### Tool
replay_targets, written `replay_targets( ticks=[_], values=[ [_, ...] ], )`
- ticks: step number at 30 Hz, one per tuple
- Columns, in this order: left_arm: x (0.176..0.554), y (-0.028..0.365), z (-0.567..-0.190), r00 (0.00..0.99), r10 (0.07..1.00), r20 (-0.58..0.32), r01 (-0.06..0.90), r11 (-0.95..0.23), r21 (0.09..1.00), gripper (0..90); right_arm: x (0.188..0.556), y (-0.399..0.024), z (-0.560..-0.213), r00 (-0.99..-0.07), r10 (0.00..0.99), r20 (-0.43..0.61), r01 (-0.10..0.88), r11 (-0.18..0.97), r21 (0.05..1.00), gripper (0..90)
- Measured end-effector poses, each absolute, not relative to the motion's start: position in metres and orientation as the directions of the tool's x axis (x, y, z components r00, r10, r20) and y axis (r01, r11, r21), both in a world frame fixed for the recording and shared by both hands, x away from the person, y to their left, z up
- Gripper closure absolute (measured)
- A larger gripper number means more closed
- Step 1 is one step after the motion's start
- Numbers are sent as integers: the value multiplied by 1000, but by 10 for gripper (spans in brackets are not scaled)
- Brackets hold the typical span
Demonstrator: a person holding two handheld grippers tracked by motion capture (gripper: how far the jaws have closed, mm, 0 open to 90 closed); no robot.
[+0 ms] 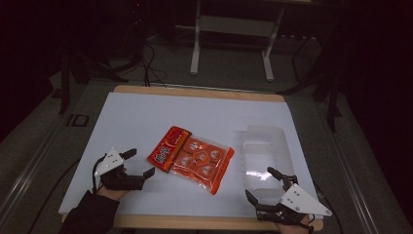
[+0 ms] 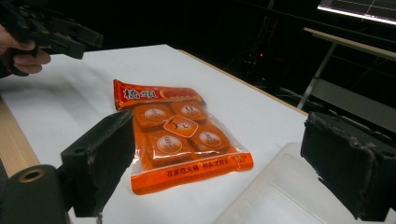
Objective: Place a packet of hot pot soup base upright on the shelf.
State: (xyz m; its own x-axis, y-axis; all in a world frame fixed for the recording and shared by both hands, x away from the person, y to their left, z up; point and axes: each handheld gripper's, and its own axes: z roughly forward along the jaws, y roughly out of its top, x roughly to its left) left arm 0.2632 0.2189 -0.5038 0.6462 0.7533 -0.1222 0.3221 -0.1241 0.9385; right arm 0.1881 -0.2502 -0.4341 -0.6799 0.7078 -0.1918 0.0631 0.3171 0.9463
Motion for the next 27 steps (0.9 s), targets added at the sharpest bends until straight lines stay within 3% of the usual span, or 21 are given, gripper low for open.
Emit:
replay_targets(
  ticks=[6,17,27],
  values=[
    [276,219,-511,630,769,-107,340,-149,929,45,189,-250,-435,-685,705,-185,69,315,947,100],
    [300,211,-523,597,786,-160,457,-169,873,70,189,-250,-435,-688,702,-184,68,315,947,100],
    [312,204,-532,543,810,-219,594,-187,783,204,190,-250,-436,-690,700,-184,75,322,944,101]
  ],
)
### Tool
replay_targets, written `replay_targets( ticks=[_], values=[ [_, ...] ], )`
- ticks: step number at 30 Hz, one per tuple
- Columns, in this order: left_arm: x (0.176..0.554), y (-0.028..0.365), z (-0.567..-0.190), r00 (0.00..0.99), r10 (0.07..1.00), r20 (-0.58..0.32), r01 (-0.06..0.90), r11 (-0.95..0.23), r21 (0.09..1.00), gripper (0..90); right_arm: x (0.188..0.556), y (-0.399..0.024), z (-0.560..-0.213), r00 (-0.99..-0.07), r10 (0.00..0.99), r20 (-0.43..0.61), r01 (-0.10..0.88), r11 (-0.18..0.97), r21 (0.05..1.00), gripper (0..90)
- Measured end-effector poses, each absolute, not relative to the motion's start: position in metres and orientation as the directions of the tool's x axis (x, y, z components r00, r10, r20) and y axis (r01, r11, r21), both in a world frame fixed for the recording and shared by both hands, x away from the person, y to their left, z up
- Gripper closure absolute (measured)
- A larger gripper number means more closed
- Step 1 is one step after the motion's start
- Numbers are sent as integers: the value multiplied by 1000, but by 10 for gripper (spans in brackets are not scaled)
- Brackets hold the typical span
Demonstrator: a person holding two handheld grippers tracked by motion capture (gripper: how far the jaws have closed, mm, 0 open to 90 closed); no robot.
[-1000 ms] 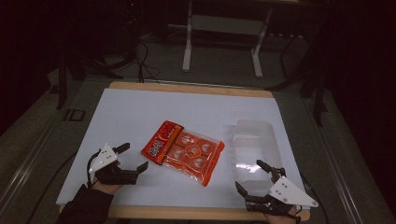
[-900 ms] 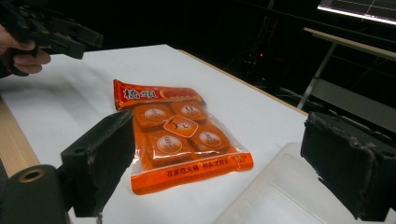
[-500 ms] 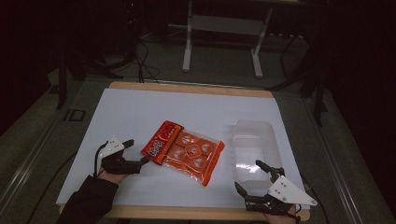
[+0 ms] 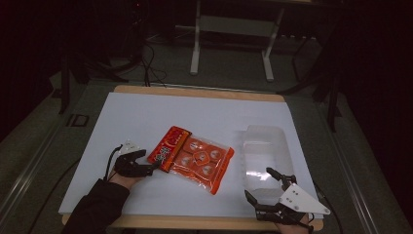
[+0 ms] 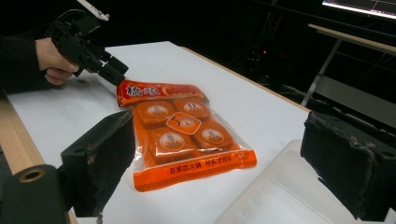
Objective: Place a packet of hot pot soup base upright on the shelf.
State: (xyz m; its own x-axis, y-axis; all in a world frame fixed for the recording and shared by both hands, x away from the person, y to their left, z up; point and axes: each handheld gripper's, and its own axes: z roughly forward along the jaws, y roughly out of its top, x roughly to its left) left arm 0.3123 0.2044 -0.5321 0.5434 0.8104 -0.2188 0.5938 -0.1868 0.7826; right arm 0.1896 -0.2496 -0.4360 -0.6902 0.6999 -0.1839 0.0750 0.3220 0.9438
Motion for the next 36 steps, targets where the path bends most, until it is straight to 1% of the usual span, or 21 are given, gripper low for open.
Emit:
replay_targets(
  ticks=[4,8,9,11,14,16,21,24,29,33,34,36],
  values=[
    [316,203,-535,524,816,-242,631,-181,755,243,190,-249,-436,-691,698,-186,74,325,943,101],
    [317,201,-538,532,810,-248,639,-192,745,270,190,-249,-436,-692,697,-188,73,326,943,101],
    [317,200,-539,531,811,-246,643,-196,740,289,189,-249,-436,-692,697,-188,72,326,943,101],
    [318,198,-540,525,815,-244,646,-196,738,293,190,-249,-436,-692,697,-187,74,326,942,101],
    [320,199,-540,515,816,-264,654,-175,736,311,190,-248,-437,-693,695,-190,73,330,941,103],
    [321,198,-541,515,807,-289,658,-156,737,366,189,-248,-437,-694,695,-189,72,328,942,103],
    [322,187,-542,546,796,-262,640,-194,743,439,190,-248,-437,-694,694,-193,70,331,941,103],
    [323,180,-539,543,798,-260,628,-181,757,482,190,-248,-437,-693,695,-192,70,330,941,103],
    [326,171,-541,543,811,-218,620,-213,755,599,190,-249,-437,-693,695,-192,73,332,940,103],
    [328,169,-539,549,806,-220,613,-210,762,732,190,-249,-437,-693,695,-191,73,331,941,103],
    [328,167,-538,553,802,-227,611,-205,764,790,190,-249,-437,-692,696,-192,72,332,941,103],
    [326,163,-537,561,801,-209,599,-218,770,855,191,-249,-437,-691,697,-190,77,332,940,103]
  ],
)
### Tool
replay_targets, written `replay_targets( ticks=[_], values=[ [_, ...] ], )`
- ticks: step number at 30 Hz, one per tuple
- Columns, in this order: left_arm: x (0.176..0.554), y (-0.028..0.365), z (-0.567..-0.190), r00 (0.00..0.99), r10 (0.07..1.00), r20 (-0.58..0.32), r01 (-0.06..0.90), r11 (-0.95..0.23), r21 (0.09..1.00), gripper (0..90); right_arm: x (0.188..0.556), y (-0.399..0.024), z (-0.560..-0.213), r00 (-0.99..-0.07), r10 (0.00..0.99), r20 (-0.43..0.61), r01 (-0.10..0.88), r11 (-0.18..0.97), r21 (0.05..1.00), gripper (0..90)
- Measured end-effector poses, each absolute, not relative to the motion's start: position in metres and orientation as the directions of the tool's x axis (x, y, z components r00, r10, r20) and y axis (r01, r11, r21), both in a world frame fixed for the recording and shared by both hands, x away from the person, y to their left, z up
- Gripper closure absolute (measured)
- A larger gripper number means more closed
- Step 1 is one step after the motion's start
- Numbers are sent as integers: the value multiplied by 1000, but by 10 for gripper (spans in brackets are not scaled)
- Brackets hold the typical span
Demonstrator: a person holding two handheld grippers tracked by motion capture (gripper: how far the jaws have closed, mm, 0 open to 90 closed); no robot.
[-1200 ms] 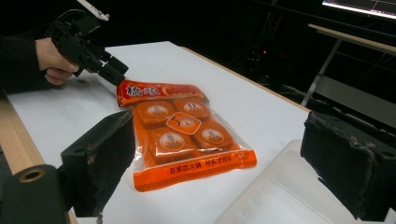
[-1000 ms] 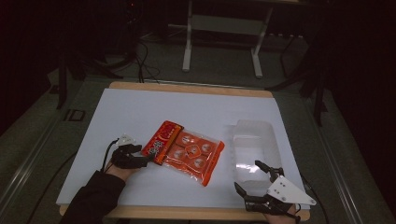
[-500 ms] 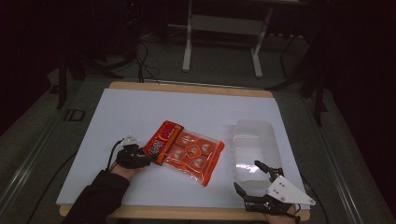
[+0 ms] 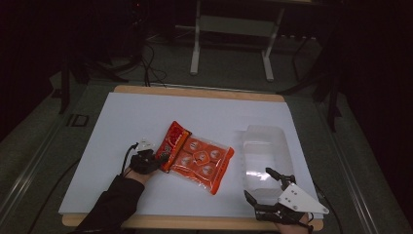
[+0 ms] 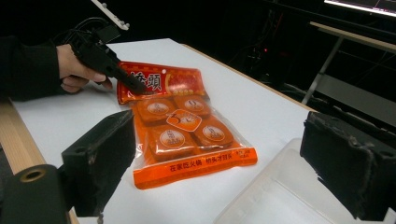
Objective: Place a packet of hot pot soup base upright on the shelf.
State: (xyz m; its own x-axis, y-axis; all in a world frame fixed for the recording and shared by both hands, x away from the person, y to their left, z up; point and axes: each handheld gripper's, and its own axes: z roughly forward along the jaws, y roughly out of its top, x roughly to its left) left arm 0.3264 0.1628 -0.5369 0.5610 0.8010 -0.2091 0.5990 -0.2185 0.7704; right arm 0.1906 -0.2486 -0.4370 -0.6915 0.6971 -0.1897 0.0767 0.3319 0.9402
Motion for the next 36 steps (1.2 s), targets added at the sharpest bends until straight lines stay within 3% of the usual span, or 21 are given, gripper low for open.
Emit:
replay_targets(
  ticks=[6,36],
  values=[
    [321,161,-528,556,810,-185,575,-214,790,894,190,-250,-437,-689,699,-188,76,328,942,103],
    [283,134,-440,635,771,-43,369,-254,894,897,191,-252,-435,-667,727,-166,84,295,952,114]
  ],
)
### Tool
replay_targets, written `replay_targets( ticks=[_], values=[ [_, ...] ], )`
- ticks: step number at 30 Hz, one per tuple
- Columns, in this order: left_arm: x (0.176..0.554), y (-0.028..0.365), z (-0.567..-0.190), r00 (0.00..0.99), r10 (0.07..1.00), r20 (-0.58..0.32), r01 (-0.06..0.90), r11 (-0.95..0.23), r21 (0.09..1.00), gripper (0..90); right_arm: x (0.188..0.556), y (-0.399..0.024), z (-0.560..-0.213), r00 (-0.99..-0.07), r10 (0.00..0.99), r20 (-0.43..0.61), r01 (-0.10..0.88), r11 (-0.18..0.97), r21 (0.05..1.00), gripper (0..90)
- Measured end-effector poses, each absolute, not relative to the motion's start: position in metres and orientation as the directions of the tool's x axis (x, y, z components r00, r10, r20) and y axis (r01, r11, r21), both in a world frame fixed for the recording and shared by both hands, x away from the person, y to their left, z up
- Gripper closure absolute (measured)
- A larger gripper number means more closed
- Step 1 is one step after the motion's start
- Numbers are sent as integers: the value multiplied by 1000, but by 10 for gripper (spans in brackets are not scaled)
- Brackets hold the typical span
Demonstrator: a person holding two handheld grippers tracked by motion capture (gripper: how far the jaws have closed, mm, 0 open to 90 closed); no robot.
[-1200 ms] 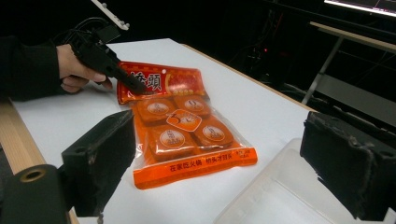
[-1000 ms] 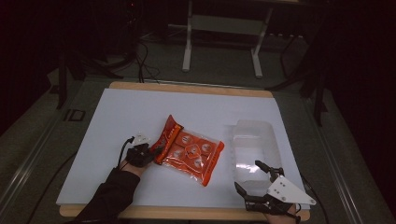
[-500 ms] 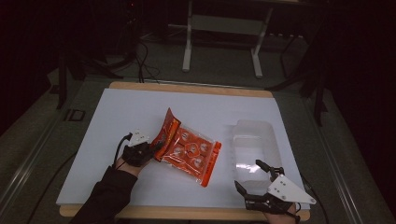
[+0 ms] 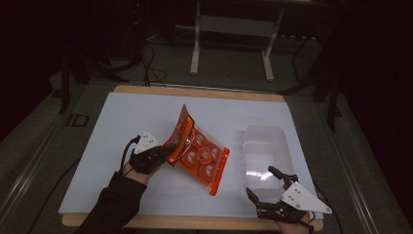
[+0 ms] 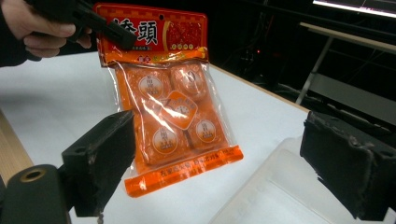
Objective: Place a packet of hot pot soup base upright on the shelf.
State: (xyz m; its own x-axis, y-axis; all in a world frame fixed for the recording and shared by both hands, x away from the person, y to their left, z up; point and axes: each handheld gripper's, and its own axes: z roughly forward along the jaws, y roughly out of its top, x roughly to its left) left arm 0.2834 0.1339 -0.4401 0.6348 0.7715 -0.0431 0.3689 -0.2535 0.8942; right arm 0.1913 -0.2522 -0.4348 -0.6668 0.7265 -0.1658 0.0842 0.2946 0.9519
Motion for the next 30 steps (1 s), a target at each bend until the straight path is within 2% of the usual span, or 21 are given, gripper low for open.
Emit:
replay_targets(
  ticks=[7,11,19,30],
  values=[
    [276,124,-426,654,755,-39,334,-243,911,897,190,-253,-434,-662,734,-153,87,278,957,131],
    [273,118,-421,662,748,-43,320,-230,919,898,191,-252,-434,-636,749,-184,93,311,946,125],
    [265,104,-407,691,721,-39,279,-217,936,898,192,-255,-433,-628,762,-158,116,292,949,110],
    [261,84,-392,718,696,3,229,-240,944,898,193,-254,-433,-627,762,-162,124,303,945,110]
  ],
)
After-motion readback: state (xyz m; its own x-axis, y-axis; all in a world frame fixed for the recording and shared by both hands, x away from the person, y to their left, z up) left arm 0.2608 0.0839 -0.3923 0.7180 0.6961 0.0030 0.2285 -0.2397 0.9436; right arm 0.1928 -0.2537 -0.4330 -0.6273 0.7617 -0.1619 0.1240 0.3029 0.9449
